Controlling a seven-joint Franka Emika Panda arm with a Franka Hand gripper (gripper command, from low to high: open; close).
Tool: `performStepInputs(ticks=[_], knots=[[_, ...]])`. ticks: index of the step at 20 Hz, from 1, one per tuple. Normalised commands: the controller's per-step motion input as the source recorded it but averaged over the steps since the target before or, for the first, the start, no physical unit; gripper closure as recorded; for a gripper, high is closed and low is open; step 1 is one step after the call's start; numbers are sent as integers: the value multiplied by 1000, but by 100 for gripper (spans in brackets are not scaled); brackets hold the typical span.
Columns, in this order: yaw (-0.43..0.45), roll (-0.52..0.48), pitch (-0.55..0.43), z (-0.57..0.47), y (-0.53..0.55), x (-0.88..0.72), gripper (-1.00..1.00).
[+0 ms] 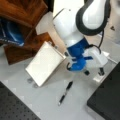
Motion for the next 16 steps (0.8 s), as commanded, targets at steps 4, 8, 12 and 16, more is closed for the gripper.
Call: performStepInputs(ticks=[4, 8, 12, 16], knots=[[44, 338, -31, -122, -89, 59, -100], [58, 331, -23, -168, -121, 16, -100], [43, 368, -48, -184, -114, 1, -100], [25, 375, -73, -209, -84, 1, -100]])
